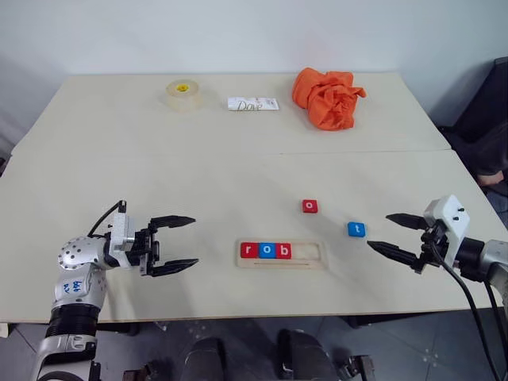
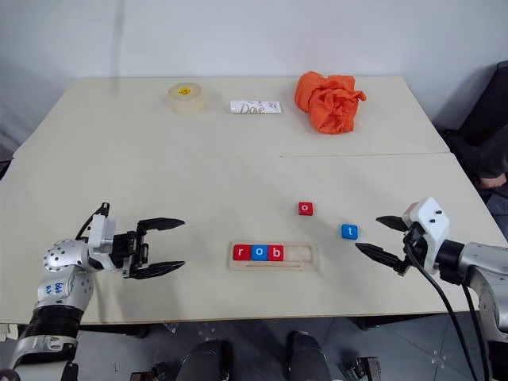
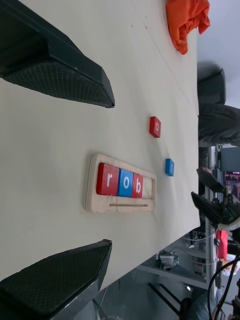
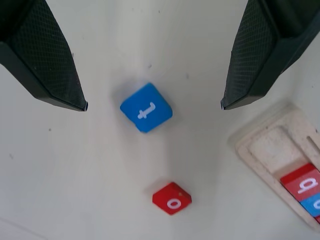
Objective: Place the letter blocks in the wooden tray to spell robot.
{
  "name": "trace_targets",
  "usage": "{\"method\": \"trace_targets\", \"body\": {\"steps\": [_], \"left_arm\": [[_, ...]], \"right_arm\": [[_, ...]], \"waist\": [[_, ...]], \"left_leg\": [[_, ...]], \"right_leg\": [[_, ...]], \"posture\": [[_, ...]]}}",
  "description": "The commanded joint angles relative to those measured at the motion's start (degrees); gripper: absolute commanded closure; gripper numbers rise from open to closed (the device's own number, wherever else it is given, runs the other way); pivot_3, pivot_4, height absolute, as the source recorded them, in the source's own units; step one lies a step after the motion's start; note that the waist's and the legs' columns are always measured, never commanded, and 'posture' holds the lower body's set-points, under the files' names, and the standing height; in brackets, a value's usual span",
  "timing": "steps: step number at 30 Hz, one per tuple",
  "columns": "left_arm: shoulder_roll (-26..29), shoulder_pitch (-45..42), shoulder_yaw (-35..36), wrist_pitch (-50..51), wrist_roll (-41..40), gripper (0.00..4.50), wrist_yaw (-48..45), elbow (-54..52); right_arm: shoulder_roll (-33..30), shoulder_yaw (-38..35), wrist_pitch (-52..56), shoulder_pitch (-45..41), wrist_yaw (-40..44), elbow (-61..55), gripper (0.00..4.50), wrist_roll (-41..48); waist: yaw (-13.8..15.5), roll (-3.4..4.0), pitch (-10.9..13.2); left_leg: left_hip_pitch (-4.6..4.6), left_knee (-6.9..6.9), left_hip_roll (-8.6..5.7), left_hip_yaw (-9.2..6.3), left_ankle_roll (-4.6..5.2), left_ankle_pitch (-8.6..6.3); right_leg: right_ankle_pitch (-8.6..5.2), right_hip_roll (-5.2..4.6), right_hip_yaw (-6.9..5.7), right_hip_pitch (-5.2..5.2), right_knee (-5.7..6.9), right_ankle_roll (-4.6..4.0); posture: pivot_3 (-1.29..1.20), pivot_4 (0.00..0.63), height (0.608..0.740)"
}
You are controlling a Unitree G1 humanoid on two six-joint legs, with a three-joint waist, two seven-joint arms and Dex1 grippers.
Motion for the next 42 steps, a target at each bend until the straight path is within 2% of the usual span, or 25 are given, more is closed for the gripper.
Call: {"method": "trace_targets", "body": {"steps": [1, 14, 19, 20, 24, 30, 35, 42], "left_arm": [[0.87, -1.17, 0.88, -0.37, -0.32, 0.0, -1.23, 0.45], [1.32, -1.25, 0.65, -0.52, -0.18, 0.0, -1.53, 0.43], [1.36, -0.86, 0.73, -0.46, -0.28, 0.0, -1.15, -0.28], [1.35, -0.7, 0.73, -0.41, -0.31, 0.0, -1.07, -0.52], [1.41, 0.99, 0.91, 0.23, -0.64, 0.0, -0.51, -2.5], [2.28, 2.96, 1.71, 2.02, -1.35, 0.0, -0.41, -4.98], [3.12, 3.95, 2.29, 3.34, -1.73, 0.0, -0.51, -6.43], [3.55, 4.6, 2.21, 4.92, -1.81, 0.0, -0.34, -8.26]], "right_arm": [[0.01, -1.43, -0.74, -0.17, -1.34, -2.64, 0.02, 1.7], [-0.28, 0.3, -0.3, -1.34, -3.32, -3.07, 0.02, 2.31], [1.73, 2.51, 5.29, -3.15, -8.62, -6.46, 0.02, 3.32], [2.76, 3.13, 6.03, -3.77, -10.38, -7.03, 0.02, 3.18], [15.12, 7.17, 10.36, -9.72, -26.46, -10.06, 0.02, 1.09], [25.37, 13.01, 13.01, -13.3, -39.36, -11.51, 0.02, -3.3], [31.12, 17.6, 12.43, -14.55, -46.17, -9.35, 0.02, -7.7], [35.12, 20.98, 10.7, -14.87, -51.31, -3.57, 0.02, -12.89]], "waist": [[0.09, 0.0, 0.0], [0.13, 0.0, 0.0], [0.05, 0.0, 0.0], [0.1, 0.0, 0.0], [-0.46, -0.05, -0.03], [-0.24, 0.02, -0.01], [-0.17, 0.02, -0.01], [-0.47, 0.02, -0.01]], "left_leg": [[0.0, 0.0, -0.01, 0.0, 0.0, 0.0], [-0.02, 0.0, -0.02, -0.02, 0.01, -0.01], [-0.02, 0.0, -0.01, -0.01, 0.01, -0.01], [-0.02, 0.0, -0.01, -0.01, 0.01, -0.01], [-0.01, 0.0, 0.04, -0.02, -0.01, 0.01], [-0.09, -0.02, 0.0, -0.02, -0.01, 0.01], [-0.12, -0.03, 0.01, -0.02, 0.0, 0.0], [-0.12, -0.05, 0.02, -0.02, 0.01, 0.0]], "right_leg": [[0.0, 0.0, 0.0, 0.0, 0.0, 0.0], [0.0, 0.0, 0.0, 0.01, -0.03, 0.0], [0.0, 0.0, 0.01, 0.0, -0.01, 0.0], [0.0, 0.0, 0.01, 0.0, -0.01, 0.0], [0.0, 0.03, 0.01, -0.01, 0.02, 0.0], [-0.01, 0.01, 0.02, -0.07, 0.03, -0.02], [-0.02, 0.02, 0.02, -0.09, 0.02, -0.03], [-0.02, 0.02, 0.02, -0.1, 0.02, -0.03]], "posture": [[0.0, 0.15, 0.74], [0.0, 0.15, 0.74], [0.0, 0.15, 0.74], [0.0, 0.15, 0.74], [0.0, 0.15, 0.74], [0.0, 0.15, 0.74], [0.0, 0.15, 0.74], [0.0, 0.15, 0.74]]}}
